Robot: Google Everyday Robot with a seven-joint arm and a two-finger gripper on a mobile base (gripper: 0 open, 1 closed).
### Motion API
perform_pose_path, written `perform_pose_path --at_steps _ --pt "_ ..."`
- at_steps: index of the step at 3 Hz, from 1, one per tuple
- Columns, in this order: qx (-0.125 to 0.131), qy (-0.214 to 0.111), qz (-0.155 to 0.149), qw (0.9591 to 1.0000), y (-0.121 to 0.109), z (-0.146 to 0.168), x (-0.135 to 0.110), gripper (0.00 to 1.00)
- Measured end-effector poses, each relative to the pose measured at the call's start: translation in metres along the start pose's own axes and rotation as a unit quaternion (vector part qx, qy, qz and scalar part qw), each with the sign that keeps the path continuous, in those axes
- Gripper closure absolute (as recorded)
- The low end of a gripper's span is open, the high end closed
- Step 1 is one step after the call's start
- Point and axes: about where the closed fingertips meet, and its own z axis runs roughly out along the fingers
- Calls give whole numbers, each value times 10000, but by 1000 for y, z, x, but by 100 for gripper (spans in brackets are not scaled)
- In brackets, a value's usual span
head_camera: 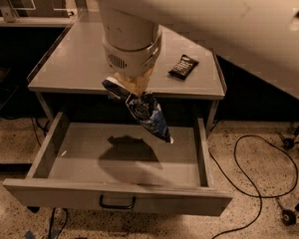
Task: Place blue chip bag into top drawer
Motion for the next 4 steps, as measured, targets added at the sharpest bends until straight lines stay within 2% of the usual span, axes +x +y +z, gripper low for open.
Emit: perform_pose_path --at_steps 1,2,3,4 --pt "33 293 193 9994 -4 24 7 100" --pt "-59 505 333 9982 -2 51 11 100" --pt "-373 588 426 9967 9 80 17 100" --pt "-399 546 473 9966 17 83 13 100"
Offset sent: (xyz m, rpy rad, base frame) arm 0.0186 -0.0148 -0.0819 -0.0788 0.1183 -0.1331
